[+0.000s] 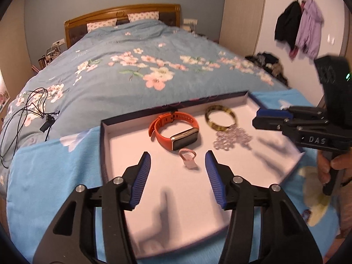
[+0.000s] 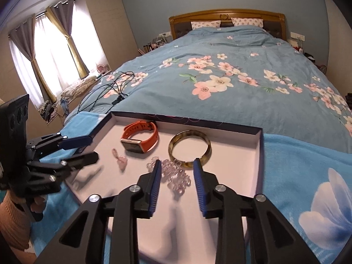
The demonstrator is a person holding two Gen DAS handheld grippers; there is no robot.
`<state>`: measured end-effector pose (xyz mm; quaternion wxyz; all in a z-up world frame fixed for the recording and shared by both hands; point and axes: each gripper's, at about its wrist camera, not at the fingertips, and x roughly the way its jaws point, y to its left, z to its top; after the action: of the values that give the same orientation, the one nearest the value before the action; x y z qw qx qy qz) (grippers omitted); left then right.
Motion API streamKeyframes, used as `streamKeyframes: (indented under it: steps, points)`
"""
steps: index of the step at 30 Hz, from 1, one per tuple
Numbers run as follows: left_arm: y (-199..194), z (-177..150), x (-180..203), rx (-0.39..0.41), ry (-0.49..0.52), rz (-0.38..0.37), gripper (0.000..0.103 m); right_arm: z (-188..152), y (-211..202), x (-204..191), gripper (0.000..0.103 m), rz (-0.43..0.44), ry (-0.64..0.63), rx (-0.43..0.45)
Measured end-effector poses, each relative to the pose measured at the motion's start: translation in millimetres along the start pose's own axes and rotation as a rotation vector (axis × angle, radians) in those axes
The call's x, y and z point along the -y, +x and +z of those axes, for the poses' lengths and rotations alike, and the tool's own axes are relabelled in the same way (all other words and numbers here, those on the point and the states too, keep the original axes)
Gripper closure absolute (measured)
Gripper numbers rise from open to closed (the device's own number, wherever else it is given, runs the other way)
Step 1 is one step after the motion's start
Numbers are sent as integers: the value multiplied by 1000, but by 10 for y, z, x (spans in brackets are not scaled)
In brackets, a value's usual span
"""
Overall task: Organize jewelry
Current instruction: 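Grasp the purple beaded bracelet with the right tool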
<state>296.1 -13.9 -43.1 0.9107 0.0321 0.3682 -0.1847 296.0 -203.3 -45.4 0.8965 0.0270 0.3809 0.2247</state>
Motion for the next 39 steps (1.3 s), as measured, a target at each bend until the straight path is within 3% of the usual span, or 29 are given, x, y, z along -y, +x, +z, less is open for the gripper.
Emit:
streamKeyframes:
  steps: [7,12,20,26,28,32,39]
  points:
    - [-656,-314,-60,83,-29,-67,49,-254,-474,-205,63,48,-83,33]
    - [-912,-661,46,70,-12,-94,48,-588,-733,-336,62,59,-126,14]
    - [-1064,-1106,264,38,7,-119,48,-1175,-853,-330,62,67,-82,-85]
    - [-1074,-1238,397,24,20,-126,48,-1416,-837,-408,63,78,-71,-117]
    - [-1083,-1258,417,22,18,-132,48,-1456,-845,-442,68,88,-69,-122]
    - [-1103,-1304,420,18,5,-142,47,-1498,-834,-506,96,99,-79,-140]
    - [-1120,-1349,452,13,3,-153,47,-1430,-1030,-583,98,130,-85,-65]
